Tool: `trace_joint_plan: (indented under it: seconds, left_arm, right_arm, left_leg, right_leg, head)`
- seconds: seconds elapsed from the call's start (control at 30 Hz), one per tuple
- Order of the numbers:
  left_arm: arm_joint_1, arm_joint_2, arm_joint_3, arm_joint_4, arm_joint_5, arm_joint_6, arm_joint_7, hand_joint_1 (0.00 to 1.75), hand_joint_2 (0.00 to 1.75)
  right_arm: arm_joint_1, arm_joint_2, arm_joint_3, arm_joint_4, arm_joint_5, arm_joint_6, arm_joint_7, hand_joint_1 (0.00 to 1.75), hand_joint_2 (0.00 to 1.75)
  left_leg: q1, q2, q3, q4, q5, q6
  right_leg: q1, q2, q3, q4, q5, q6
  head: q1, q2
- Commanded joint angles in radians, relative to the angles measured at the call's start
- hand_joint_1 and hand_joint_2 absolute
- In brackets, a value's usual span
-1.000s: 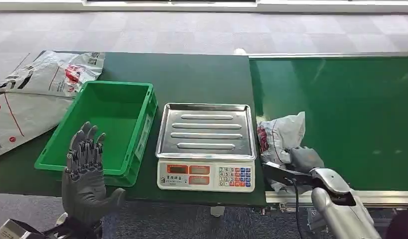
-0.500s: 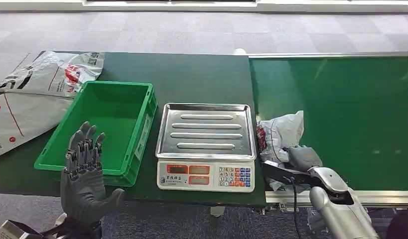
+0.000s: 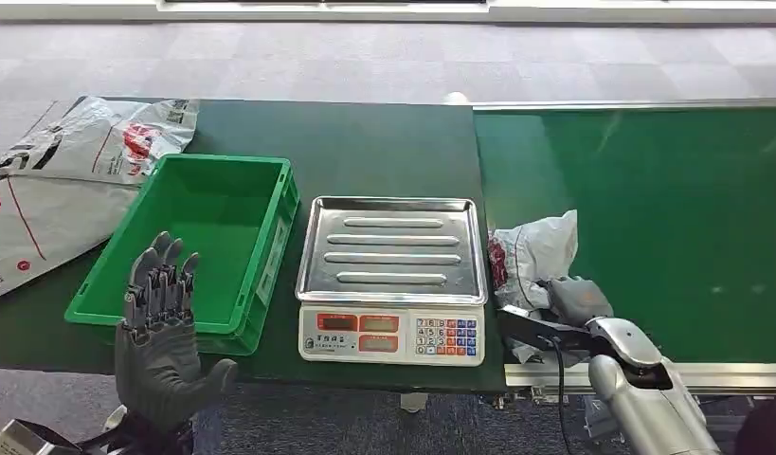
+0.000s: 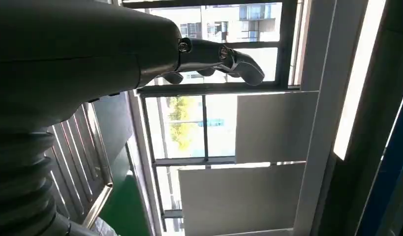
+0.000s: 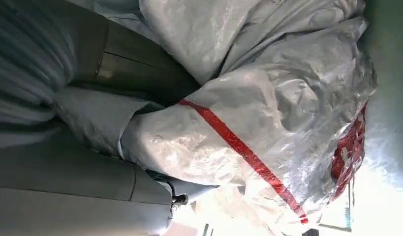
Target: Moved the parcel from conveyor to table for the left to box.
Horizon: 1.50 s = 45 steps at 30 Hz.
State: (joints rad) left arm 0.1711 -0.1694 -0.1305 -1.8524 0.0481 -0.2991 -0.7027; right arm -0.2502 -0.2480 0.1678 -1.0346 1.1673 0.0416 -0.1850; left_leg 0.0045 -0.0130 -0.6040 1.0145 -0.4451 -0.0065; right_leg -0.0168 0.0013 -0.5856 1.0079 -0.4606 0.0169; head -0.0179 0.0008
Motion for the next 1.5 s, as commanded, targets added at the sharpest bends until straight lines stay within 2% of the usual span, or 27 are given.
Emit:
trace_joint_plan:
  seconds: [0.03, 0.23, 0.27, 0.3, 0.33, 0.37, 0.4, 0.43, 0.47, 0.5, 0.6, 0.7, 0.8, 0.97, 1.1, 1.2, 1.23, 1.27, 1.3, 1.47, 1.5]
  left_arm:
    - [-0.001, 0.016, 0.025, 0.031, 0.002, 0.003, 0.005, 0.00, 1.75]
    - [-0.001, 0.016, 0.025, 0.031, 0.002, 0.003, 0.005, 0.00, 1.75]
    - [0.001, 0.000, 0.013, 0.101, 0.035, -0.085, 0.005, 0.00, 1.75]
    - [-0.016, -0.030, 0.011, 0.123, 0.012, -0.090, 0.005, 0.00, 1.75]
    - [-0.022, -0.039, 0.002, 0.129, 0.000, -0.081, 0.005, 0.00, 1.75]
    - [-0.022, -0.039, 0.002, 0.129, 0.000, -0.081, 0.005, 0.00, 1.75]
    - [-0.022, -0.039, 0.002, 0.129, 0.000, -0.081, 0.005, 0.00, 1.75]
    - [-0.022, -0.039, 0.002, 0.129, 0.000, -0.081, 0.005, 0.00, 1.75]
    - [-0.031, -0.046, -0.008, 0.138, -0.009, -0.069, 0.005, 0.00, 1.75]
    - [-0.031, -0.046, -0.008, 0.138, -0.009, -0.069, 0.005, 0.00, 1.75]
    - [-0.031, -0.046, -0.008, 0.138, -0.009, -0.069, 0.005, 0.00, 1.75]
    - [-0.031, -0.046, -0.008, 0.138, -0.009, -0.069, 0.005, 0.00, 1.75]
    - [-0.031, -0.046, -0.008, 0.138, -0.009, -0.069, 0.005, 0.00, 1.75]
    - [-0.031, -0.046, -0.008, 0.138, -0.009, -0.069, 0.005, 0.00, 1.75]
    - [-0.019, -0.045, -0.008, 0.128, -0.002, -0.068, 0.005, 0.00, 1.75]
    - [-0.017, -0.043, -0.008, 0.124, -0.002, -0.062, 0.005, 0.00, 1.75]
    - [-0.013, -0.031, -0.018, 0.114, 0.006, -0.044, 0.005, 0.00, 1.75]
    - [-0.010, -0.032, -0.013, 0.110, 0.007, -0.050, 0.005, 0.00, 1.75]
    - [-0.008, -0.031, -0.009, 0.111, 0.008, -0.060, 0.005, 0.00, 1.75]
    - [-0.009, -0.036, -0.004, 0.114, 0.004, -0.073, 0.005, 0.00, 1.75]
    - [-0.014, -0.037, -0.001, 0.120, 0.003, -0.079, 0.005, 0.00, 1.75]
  right_arm:
    - [-0.047, 0.021, 0.035, 0.021, 0.001, 0.002, 0.003, 1.75, 1.75]
    - [-0.047, 0.021, 0.035, 0.021, 0.001, 0.002, 0.003, 1.75, 1.75]
    - [-0.002, 0.196, -0.195, -0.230, 0.253, -0.249, 0.028, 1.75, 1.75]
    - [-0.074, 0.203, -0.190, -0.547, 0.403, -0.626, 0.023, 1.75, 1.75]
    - [-0.115, 0.179, -0.158, -0.507, 0.403, -0.740, 0.061, 1.75, 1.75]
    - [-0.115, 0.179, -0.158, -0.507, 0.403, -0.740, 0.061, 1.75, 1.75]
    - [-0.115, 0.179, -0.158, -0.507, 0.403, -0.740, 0.061, 1.75, 1.75]
    - [-0.115, 0.179, -0.158, -0.507, 0.403, -0.740, 0.061, 1.75, 1.75]
    - [-0.153, 0.153, -0.115, -0.472, 0.403, -0.740, 0.112, 1.75, 1.75]
    - [-0.153, 0.153, -0.115, -0.472, 0.403, -0.740, 0.112, 1.75, 1.75]
    - [-0.153, 0.153, -0.115, -0.472, 0.403, -0.740, 0.112, 1.75, 1.75]
    - [-0.153, 0.153, -0.115, -0.472, 0.403, -0.740, 0.112, 1.75, 1.75]
    - [-0.153, 0.153, -0.115, -0.472, 0.403, -0.740, 0.112, 1.75, 1.75]
    - [-0.153, 0.153, -0.115, -0.472, 0.403, -0.740, 0.112, 1.75, 1.75]
    - [-0.146, 0.111, -0.055, -0.480, 0.403, -0.740, 0.182, 1.75, 1.75]
    - [-0.157, 0.120, 0.008, -0.455, 0.403, -0.740, 0.229, 1.75, 1.75]
    - [-0.152, 0.225, 0.063, -0.360, 0.355, -0.740, 0.186, 1.75, 1.75]
    - [-0.176, 0.243, 0.063, -0.285, 0.320, -0.740, 0.149, 1.75, 1.75]
    - [-0.187, 0.255, 0.057, -0.248, 0.371, -0.740, 0.151, 1.75, 1.75]
    - [-0.196, 0.274, 0.065, -0.182, 0.368, -0.740, 0.119, 1.75, 1.75]
    - [-0.210, 0.276, 0.085, -0.139, 0.332, -0.740, 0.073, 1.75, 1.75]
  left_leg:
    - [0.000, 0.004, 0.002, -0.001, -0.001, 0.000]
    - [0.000, 0.005, 0.003, -0.002, -0.001, 0.000]
    - [0.000, 0.006, 0.004, -0.003, -0.001, 0.000]
    - [0.000, 0.006, 0.003, -0.002, -0.001, 0.000]
    - [-0.001, 0.011, 0.001, -0.001, -0.001, -0.001]
    - [-0.004, 0.012, -0.005, 0.002, -0.001, 0.000]
    - [-0.003, 0.014, -0.004, 0.003, -0.002, 0.000]
    - [-0.004, 0.007, -0.006, 0.001, 0.002, 0.000]
    - [-0.001, 0.015, -0.003, 0.000, 0.000, -0.002]
    - [-0.004, 0.005, -0.006, -0.001, 0.004, -0.002]
    - [-0.001, 0.001, -0.002, -0.001, 0.003, -0.002]
    - [-0.001, 0.005, 0.001, -0.004, 0.004, -0.002]
    - [-0.002, 0.002, -0.005, 0.000, 0.004, -0.001]
    - [-0.001, 0.004, -0.002, -0.001, 0.004, -0.001]
    - [-0.002, 0.003, -0.003, 0.000, 0.004, -0.001]
    - [-0.001, 0.003, -0.003, -0.001, 0.004, -0.001]
    - [-0.001, 0.006, -0.001, -0.001, 0.004, -0.001]
    - [-0.001, 0.006, -0.003, -0.001, 0.004, -0.001]
    - [0.000, 0.013, 0.001, -0.003, 0.003, -0.002]
    - [-0.001, 0.009, -0.001, -0.002, 0.003, -0.003]
    - [-0.001, 0.007, 0.000, -0.002, 0.004, -0.003]
  right_leg:
    - [0.000, 0.003, 0.001, -0.001, 0.001, -0.001]
    - [0.000, 0.004, 0.001, -0.002, 0.001, -0.001]
    - [0.001, 0.005, 0.002, -0.003, 0.001, -0.002]
    - [0.000, 0.004, 0.002, -0.002, 0.001, -0.002]
    - [-0.001, 0.010, -0.004, 0.001, 0.001, -0.002]
    - [-0.003, 0.011, -0.009, 0.006, 0.002, -0.001]
    - [-0.003, 0.013, -0.009, 0.006, 0.002, -0.002]
    - [-0.003, 0.007, -0.009, 0.006, 0.002, 0.000]
    - [-0.001, 0.014, -0.011, 0.005, 0.004, -0.003]
    - [-0.004, 0.005, -0.013, 0.003, 0.005, -0.002]
    - [0.001, 0.000, -0.006, 0.001, 0.002, -0.002]
    - [0.000, 0.004, -0.003, -0.002, 0.005, -0.003]
    - [-0.002, 0.002, -0.009, 0.003, 0.004, -0.002]
    - [-0.001, 0.003, -0.005, 0.001, 0.004, -0.002]
    - [-0.002, 0.002, -0.007, 0.002, 0.004, -0.002]
    - [-0.001, 0.002, -0.006, 0.001, 0.004, -0.002]
    - [-0.001, 0.005, -0.006, 0.001, 0.005, -0.002]
    - [-0.001, 0.005, -0.007, 0.002, 0.005, -0.002]
    - [0.000, 0.012, -0.005, -0.001, 0.006, -0.003]
    - [0.000, 0.008, -0.007, 0.002, 0.005, -0.003]
    - [0.000, 0.006, -0.006, 0.001, 0.005, -0.003]
  head:
    - [0.000, 0.000]
    - [0.000, 0.000]
    - [0.000, 0.000]
    - [0.000, 0.000]
    - [0.000, 0.000]
    - [0.000, 0.000]
    - [0.000, 0.000]
    - [0.000, 0.000]
    - [-0.001, 0.000]
    - [-0.001, 0.000]
    - [0.000, 0.000]
    - [0.000, 0.000]
    - [-0.001, 0.000]
    - [0.000, 0.000]
    - [0.000, 0.000]
    - [0.000, 0.000]
    - [0.000, 0.000]
    - [0.000, 0.000]
    - [0.000, 0.000]
    - [0.000, 0.000]
    - [0.000, 0.000]
